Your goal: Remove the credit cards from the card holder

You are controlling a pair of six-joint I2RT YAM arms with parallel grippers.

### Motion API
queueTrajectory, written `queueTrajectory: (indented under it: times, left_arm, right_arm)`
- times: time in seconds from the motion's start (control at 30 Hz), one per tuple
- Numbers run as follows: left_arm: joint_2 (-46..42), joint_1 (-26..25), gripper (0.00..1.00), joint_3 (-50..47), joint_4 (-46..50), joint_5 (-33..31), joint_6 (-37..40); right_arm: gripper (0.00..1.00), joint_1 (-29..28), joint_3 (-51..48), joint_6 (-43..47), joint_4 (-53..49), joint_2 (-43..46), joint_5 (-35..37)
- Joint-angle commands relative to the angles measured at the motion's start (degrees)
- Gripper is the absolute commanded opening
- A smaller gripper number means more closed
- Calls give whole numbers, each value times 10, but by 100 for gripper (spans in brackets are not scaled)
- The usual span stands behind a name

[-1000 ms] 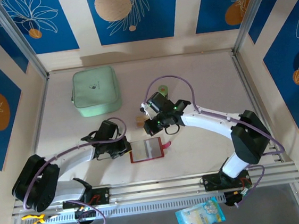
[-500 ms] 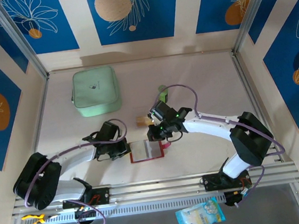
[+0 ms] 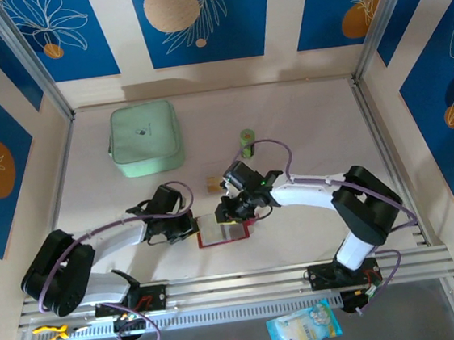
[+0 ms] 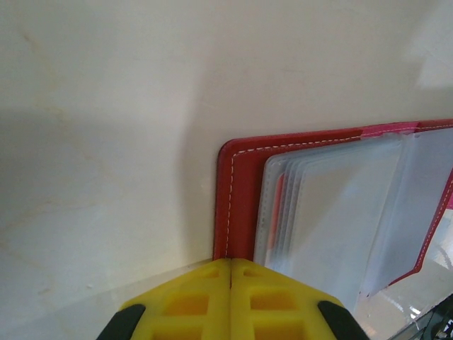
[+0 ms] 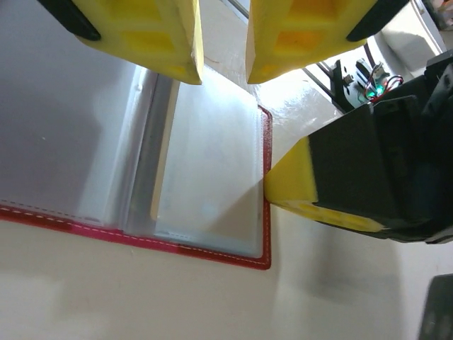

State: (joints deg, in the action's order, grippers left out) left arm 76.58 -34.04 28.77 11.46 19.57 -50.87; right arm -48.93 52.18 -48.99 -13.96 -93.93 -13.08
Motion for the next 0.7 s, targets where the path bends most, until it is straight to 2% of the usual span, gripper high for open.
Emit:
queueTrajectory:
  times: [0.0,0.4,0.67]
  left_arm:
    - [6,-4,2,0,5,-12,7]
    - [10,-5,2,6,10,-20,7]
    - [20,-4,2,6,10,-19,9]
  right_arm:
    - [26,-8,23,-15,18,-21,-36]
    - [25,-15,49,-22,20,-80,-48]
    - [24,-13,46,-16,-15,-85,-22]
